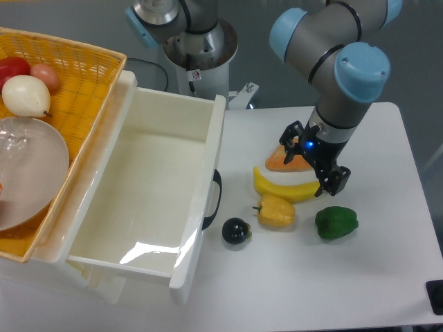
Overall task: Pick up the yellow pepper
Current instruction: 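Move the gripper down and toward the yellow bell pepper, then lower the open gripper over the yellow bell pepper, then close the gripper on the yellow bell pepper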
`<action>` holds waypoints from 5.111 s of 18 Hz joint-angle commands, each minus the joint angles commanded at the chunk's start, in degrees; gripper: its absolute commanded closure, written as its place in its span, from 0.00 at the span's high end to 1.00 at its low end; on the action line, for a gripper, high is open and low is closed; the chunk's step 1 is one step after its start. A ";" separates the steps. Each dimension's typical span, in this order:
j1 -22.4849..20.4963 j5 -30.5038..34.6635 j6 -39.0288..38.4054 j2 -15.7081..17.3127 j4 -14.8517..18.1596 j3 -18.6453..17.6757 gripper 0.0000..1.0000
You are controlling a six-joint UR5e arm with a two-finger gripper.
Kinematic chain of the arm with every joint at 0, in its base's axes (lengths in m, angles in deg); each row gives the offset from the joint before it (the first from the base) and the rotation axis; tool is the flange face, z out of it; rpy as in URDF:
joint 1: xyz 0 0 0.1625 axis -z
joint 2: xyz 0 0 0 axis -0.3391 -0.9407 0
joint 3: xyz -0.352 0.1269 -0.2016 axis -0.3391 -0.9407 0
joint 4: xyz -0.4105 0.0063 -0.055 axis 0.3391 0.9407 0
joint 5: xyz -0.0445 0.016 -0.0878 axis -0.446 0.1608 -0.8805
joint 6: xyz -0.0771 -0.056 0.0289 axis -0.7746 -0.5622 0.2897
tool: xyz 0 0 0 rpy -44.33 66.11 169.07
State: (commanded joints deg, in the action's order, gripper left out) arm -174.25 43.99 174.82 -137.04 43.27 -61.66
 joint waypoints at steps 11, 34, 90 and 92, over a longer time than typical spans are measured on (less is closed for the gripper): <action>1.40 0.09 1.40 0.35 -5.34 -5.61 1.00; 6.94 7.29 19.50 -9.40 -15.45 -6.15 1.00; 4.83 2.99 27.33 -11.33 -14.77 -9.14 1.00; 4.92 2.99 27.51 -11.51 -14.85 -9.32 1.00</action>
State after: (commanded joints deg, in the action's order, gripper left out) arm -169.33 46.97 202.33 -148.55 28.42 -70.97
